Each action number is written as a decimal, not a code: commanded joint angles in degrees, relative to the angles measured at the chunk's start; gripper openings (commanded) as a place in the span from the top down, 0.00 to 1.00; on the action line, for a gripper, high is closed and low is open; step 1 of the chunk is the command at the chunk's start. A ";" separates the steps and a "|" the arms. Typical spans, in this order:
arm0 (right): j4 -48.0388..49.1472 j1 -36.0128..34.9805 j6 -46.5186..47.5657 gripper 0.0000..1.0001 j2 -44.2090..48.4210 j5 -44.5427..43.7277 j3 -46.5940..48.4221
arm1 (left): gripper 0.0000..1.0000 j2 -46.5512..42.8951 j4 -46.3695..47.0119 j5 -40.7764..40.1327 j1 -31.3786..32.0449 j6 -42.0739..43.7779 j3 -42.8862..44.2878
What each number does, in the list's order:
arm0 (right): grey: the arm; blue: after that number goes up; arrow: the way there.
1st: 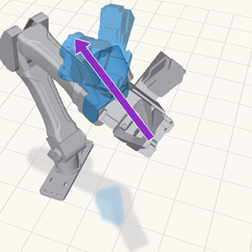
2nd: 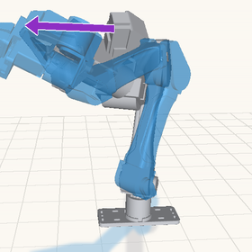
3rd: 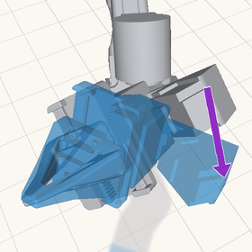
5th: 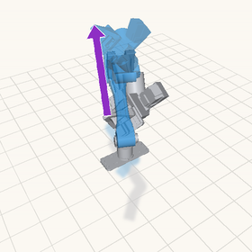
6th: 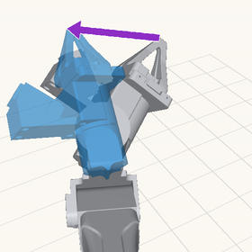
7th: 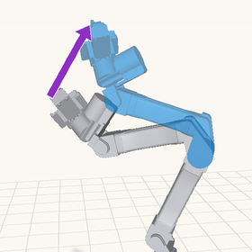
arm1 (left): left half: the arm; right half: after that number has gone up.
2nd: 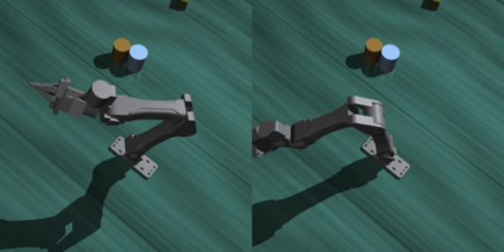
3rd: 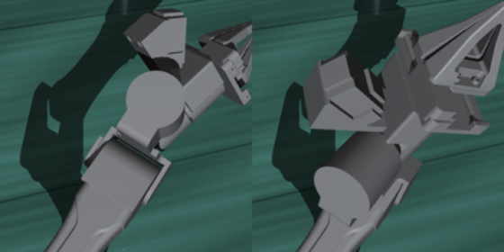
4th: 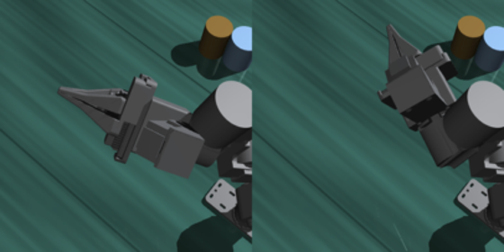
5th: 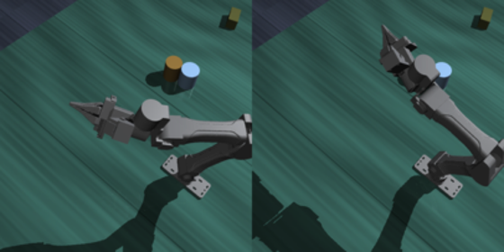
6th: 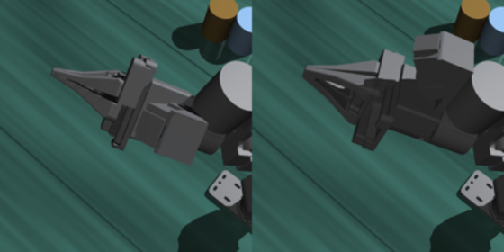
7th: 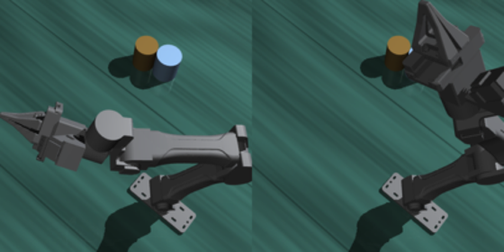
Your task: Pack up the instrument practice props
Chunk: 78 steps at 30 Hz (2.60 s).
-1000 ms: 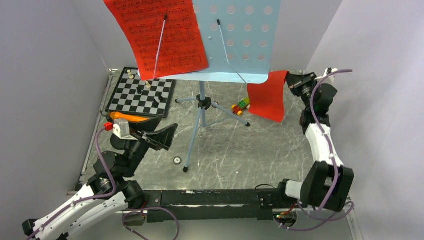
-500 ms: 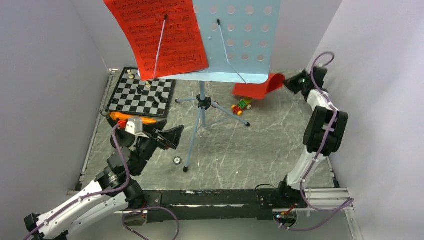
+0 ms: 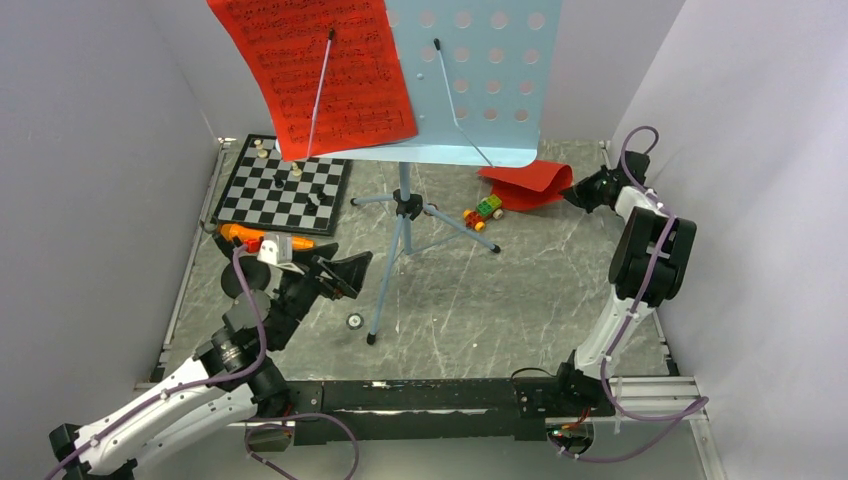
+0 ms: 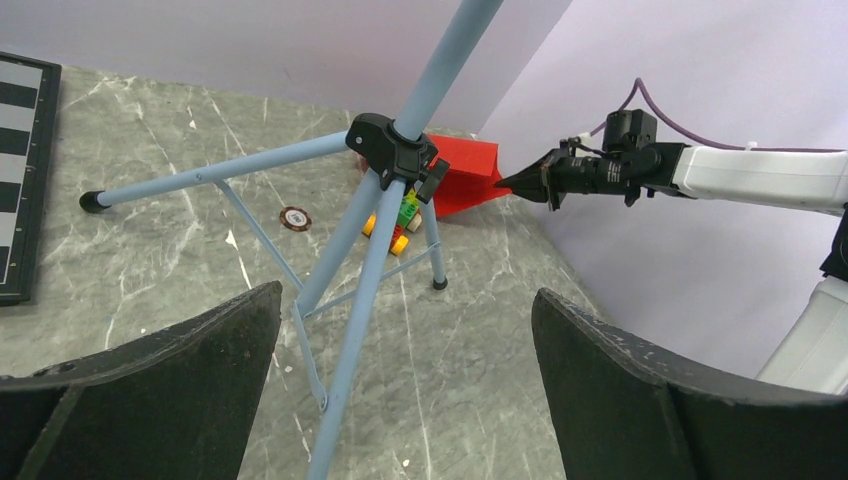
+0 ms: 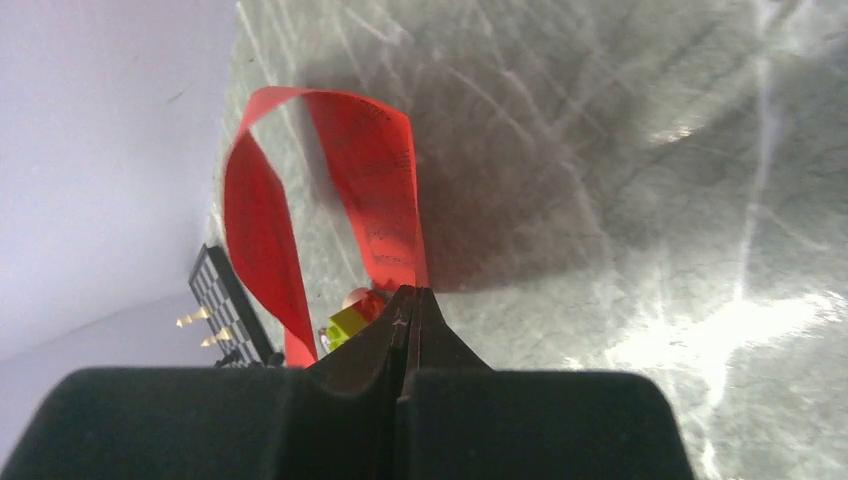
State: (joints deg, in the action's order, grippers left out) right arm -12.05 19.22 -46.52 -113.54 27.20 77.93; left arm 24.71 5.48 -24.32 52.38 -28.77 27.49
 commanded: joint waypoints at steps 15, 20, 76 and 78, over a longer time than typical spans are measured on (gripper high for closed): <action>-8.86 -1.81 7.48 1.00 -6.12 -3.30 7.96 | 0.01 2.71 0.49 0.99 0.01 -3.95 0.20; -8.19 -1.73 8.60 1.00 -5.43 -4.70 5.96 | 0.01 3.43 0.55 1.07 0.05 -4.05 0.14; -1.06 -15.91 14.67 0.07 39.75 -37.47 -11.77 | 0.01 2.25 -8.22 -8.49 0.06 -3.84 4.28; 4.04 -21.92 15.08 0.07 45.76 -42.71 -16.84 | 0.01 2.87 -10.27 -10.99 0.03 -2.98 6.76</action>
State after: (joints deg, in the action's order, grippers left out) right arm -20.58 6.74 -30.98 -78.89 -6.28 68.07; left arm 26.85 -0.86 -28.88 52.38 -32.38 28.14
